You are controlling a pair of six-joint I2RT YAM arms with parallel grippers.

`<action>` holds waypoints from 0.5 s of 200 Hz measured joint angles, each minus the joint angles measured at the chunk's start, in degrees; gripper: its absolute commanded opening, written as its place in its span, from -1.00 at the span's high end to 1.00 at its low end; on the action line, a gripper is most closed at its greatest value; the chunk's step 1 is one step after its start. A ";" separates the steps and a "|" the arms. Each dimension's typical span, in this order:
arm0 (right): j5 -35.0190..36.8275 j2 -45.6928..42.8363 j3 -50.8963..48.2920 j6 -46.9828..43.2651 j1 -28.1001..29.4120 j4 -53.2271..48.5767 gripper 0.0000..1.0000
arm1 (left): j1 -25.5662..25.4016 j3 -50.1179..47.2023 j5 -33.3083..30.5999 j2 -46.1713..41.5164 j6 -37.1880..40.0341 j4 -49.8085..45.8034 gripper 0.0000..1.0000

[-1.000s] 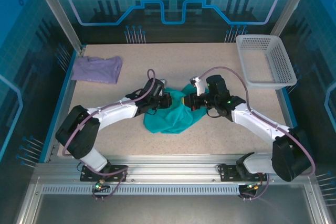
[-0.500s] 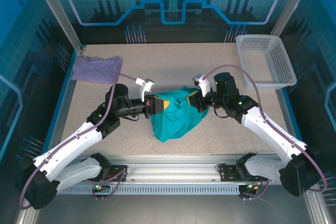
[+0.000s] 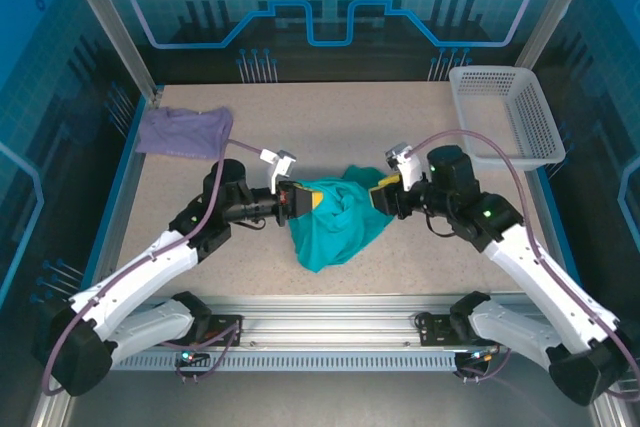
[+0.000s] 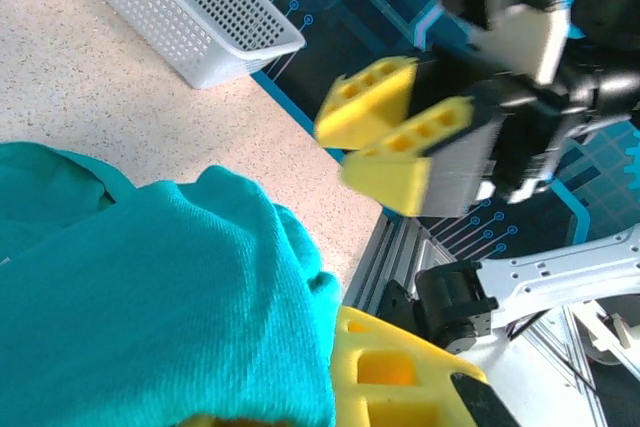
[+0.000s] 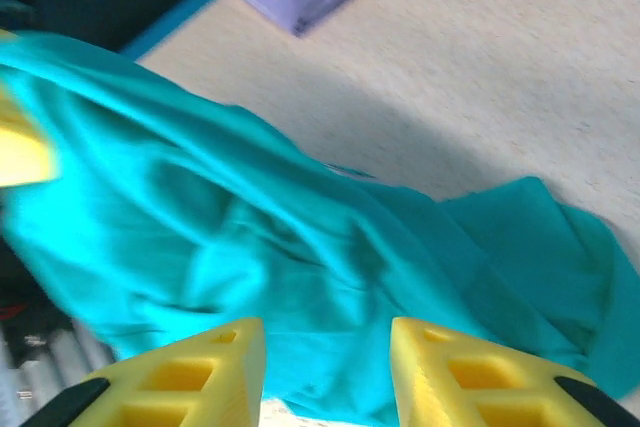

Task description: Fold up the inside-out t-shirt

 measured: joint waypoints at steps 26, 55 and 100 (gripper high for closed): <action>-3.23 1.55 -0.70 2.58 3.06 3.69 0.06 | 0.02 0.00 0.00 1.01 0.00 0.00 1.00; -3.06 7.82 -0.70 4.48 5.49 5.27 0.03 | 0.02 0.00 0.00 1.18 -0.02 0.09 1.00; -1.31 12.44 -0.66 5.27 7.10 5.84 1.00 | 0.00 0.00 -0.61 1.18 -0.02 0.22 1.00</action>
